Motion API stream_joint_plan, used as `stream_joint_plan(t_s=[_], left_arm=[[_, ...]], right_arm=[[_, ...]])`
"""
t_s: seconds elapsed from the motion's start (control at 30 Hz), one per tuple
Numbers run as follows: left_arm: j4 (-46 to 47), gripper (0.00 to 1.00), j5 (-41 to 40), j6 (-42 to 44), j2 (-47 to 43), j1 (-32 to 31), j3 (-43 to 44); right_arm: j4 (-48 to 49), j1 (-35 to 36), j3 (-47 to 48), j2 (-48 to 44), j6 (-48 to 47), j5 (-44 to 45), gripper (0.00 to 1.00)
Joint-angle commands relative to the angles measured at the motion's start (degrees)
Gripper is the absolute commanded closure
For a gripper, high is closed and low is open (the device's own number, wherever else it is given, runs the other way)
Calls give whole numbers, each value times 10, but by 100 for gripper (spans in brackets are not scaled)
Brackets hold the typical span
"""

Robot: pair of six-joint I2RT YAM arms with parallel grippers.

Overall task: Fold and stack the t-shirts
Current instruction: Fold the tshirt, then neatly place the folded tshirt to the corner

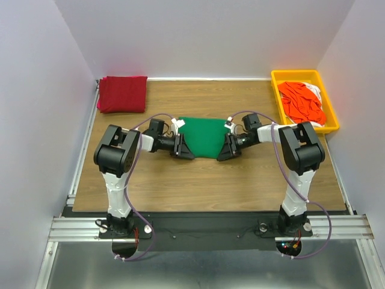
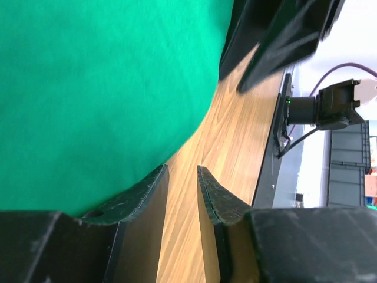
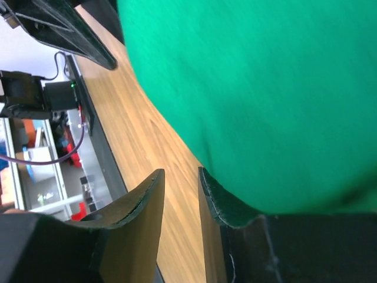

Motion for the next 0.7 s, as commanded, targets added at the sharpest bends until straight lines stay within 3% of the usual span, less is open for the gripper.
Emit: stream_joint_plan(t_s=[0.0, 0.17, 0.3, 0.4, 0.43, 0.47, 0.6, 0.67], left_arm=[[-62, 61, -27, 81, -29, 10, -9], [-215, 56, -7, 193, -118, 35, 11], [-290, 51, -23, 246, -226, 65, 36], [-270, 43, -56, 212, -303, 95, 31], [-260, 33, -87, 193, -319, 116, 36], [-255, 33, -101, 182, -335, 127, 36], [-247, 4, -183, 146, -411, 173, 60], [-252, 4, -208, 131, -426, 212, 70]], right_arm=[[-26, -24, -3, -17, -65, 83, 65], [-70, -23, 17, -81, -61, 20, 64], [-74, -5, 41, -180, -55, 51, 61], [-73, 48, 65, -213, -95, 171, 53], [-70, 91, 78, -225, -126, 256, 50], [-68, 111, 78, -226, -126, 257, 49], [-54, 198, 123, -198, -181, 428, 43], [-36, 242, 136, -172, -190, 496, 43]])
